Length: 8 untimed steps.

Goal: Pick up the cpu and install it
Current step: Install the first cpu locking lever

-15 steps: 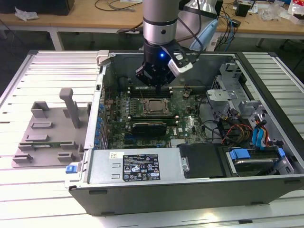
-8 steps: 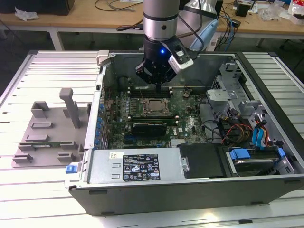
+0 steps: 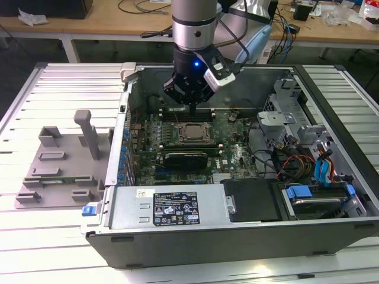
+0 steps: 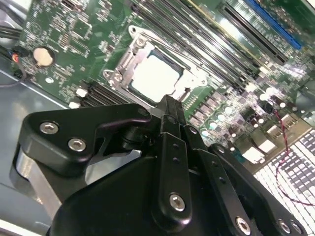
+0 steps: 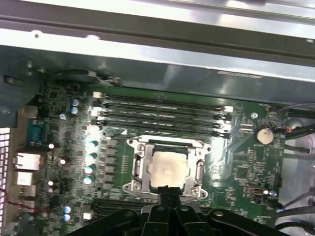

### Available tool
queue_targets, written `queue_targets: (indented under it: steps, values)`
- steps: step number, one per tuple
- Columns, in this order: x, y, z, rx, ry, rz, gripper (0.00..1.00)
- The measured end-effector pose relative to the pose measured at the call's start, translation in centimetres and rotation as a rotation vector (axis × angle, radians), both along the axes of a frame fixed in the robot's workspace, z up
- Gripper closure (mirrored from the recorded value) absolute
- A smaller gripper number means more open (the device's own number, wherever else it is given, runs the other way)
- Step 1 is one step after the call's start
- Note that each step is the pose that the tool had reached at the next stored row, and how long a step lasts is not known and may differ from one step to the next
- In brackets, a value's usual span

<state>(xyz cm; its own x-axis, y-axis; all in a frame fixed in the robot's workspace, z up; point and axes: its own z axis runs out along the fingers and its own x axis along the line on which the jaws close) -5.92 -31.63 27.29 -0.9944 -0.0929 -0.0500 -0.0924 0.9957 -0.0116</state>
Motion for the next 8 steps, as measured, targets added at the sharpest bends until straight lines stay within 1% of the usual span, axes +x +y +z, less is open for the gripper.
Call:
queue_targets:
  steps: [1,4,5,7,8]
  values:
    - [-0.27,0.00,0.00,0.0000,0.0000,0.000,0.89]
    - [-2.02,0.00,-0.01,0.0000,-0.0001,0.000,0.89]
    - [-2.45,0.00,-0.01,0.0001,-0.0001,0.000,0.89]
    - [-2.92,0.00,-0.01,0.0000,0.0000,0.000,0.89]
    - [-3.35,0.00,-0.01,0.0000,0.0000,0.000,0.89]
